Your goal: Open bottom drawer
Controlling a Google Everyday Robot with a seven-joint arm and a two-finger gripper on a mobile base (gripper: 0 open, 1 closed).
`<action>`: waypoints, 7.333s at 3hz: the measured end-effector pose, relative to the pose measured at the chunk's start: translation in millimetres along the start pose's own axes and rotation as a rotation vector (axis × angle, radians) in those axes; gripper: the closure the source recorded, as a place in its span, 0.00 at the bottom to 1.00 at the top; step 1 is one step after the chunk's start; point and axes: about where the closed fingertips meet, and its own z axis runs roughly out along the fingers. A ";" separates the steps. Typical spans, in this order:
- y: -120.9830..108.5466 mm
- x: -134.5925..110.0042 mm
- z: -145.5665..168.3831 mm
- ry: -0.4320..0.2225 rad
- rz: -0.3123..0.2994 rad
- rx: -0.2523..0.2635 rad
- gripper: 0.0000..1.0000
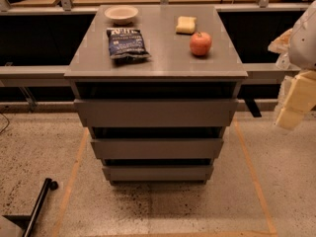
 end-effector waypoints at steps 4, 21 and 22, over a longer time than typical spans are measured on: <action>7.9 -13.0 98.0 -0.153 0.091 -0.047 0.00; 15.1 -5.3 510.2 -0.334 0.336 -0.378 0.00; 20.2 -5.7 513.4 -0.298 0.336 -0.381 0.00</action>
Offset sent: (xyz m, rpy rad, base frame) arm 0.0234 0.0221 -0.0731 0.1041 0.0244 -0.0225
